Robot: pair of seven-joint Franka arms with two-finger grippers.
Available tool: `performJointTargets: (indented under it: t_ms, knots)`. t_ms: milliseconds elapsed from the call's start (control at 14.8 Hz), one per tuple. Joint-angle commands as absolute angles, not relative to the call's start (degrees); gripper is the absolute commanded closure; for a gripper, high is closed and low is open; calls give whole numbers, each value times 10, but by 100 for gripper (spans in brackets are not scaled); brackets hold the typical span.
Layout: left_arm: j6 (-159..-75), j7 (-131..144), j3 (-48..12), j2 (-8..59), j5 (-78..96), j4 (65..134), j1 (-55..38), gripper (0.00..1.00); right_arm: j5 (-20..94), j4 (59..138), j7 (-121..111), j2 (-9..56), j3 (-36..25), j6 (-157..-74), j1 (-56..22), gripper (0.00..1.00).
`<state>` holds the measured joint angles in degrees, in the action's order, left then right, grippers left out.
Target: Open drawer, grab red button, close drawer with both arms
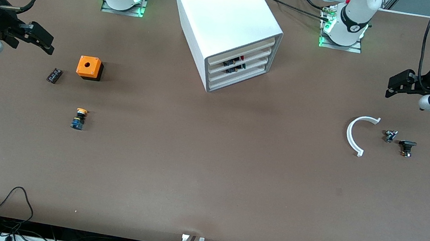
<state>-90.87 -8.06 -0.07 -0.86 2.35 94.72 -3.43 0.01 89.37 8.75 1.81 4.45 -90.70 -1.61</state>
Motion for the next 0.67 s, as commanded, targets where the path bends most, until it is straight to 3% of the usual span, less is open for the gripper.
performJointTargets:
  t_ms: [0,606]
  knots:
    - [-896,-82,1,-7,14,936,-39,0,-11,897,97,15,50,-904,-12,1]
    - [-894,-76,2,-7,15,936,-39,0,-6,906,92,34,50,-897,-11,1]
